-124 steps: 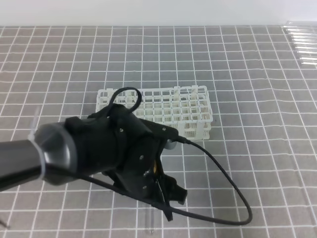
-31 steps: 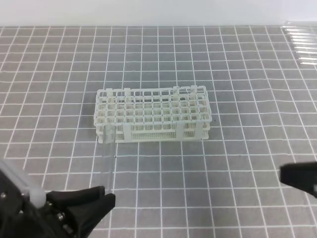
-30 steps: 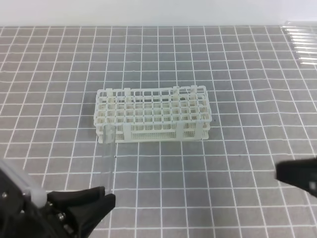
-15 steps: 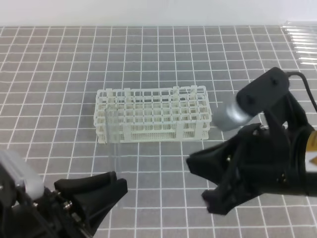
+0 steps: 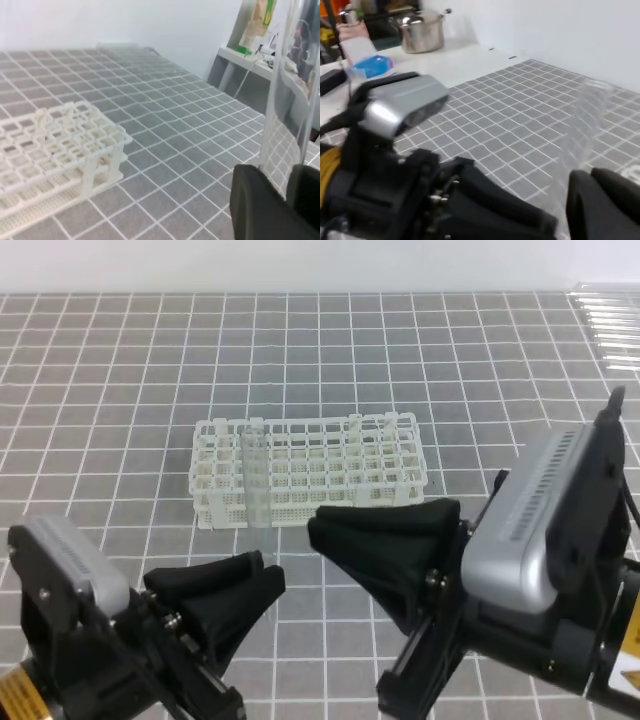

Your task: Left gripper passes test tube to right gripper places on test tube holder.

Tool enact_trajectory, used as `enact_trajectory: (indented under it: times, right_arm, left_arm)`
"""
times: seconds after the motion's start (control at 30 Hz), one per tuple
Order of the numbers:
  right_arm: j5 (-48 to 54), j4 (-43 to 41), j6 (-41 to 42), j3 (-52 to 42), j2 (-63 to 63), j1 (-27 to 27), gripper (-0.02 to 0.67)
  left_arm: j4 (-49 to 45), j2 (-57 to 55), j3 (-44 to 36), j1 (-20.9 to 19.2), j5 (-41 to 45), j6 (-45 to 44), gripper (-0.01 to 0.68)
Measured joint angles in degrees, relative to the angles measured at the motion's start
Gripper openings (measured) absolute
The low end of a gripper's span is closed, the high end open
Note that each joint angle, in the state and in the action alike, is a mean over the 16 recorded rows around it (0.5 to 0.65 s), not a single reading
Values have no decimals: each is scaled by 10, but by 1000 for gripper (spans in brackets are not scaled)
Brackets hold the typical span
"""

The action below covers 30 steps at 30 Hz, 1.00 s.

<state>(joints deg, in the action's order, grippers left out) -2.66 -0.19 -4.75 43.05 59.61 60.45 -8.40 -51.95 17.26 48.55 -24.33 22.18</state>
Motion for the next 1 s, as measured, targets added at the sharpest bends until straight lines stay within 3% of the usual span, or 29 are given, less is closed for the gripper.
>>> enact_trajectory:
  times: [1.0]
  right_arm:
    - [-205, 45, 35, -20, 54, -4, 32]
  left_arm:
    - [29, -10, 0, -2, -19, -50, 7]
